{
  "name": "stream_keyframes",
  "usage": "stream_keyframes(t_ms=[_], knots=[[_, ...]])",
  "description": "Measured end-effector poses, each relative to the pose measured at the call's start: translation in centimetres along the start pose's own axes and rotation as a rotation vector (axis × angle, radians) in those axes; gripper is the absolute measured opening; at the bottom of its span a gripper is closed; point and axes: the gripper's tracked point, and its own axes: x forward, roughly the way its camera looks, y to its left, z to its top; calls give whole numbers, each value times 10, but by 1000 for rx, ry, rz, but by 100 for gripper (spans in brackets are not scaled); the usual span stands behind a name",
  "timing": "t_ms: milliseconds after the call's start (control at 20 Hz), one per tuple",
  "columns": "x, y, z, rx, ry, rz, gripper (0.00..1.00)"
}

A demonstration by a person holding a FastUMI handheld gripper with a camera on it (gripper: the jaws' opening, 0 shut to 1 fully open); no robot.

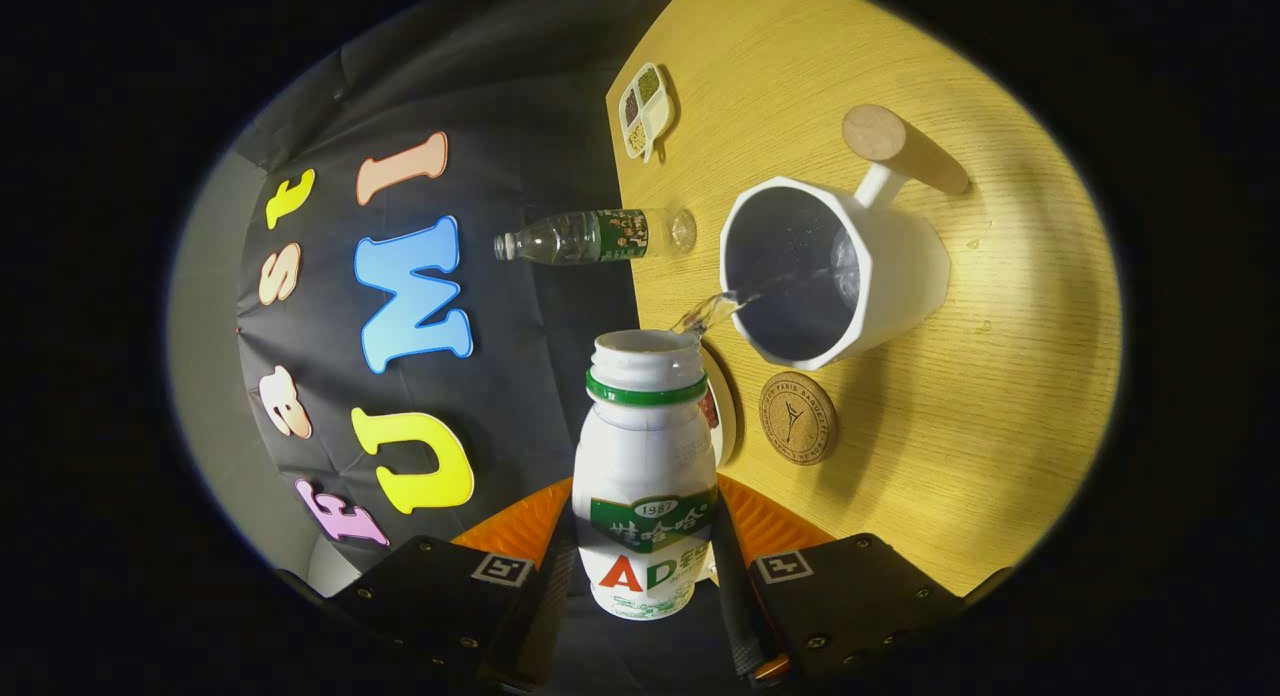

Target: Take the bottle from table, then pour the juice into the cup, finally place the bottle on the coaster

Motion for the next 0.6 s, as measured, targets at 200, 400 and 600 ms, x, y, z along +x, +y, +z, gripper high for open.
stream_keyframes(t_ms=[200, 400, 600], knots=[[0, -3, 0, 8, -1, -8, 66], [-1, -5, -2, 16, 6, -12, 66], [-4, -7, -1, 31, 14, -12, 66]])
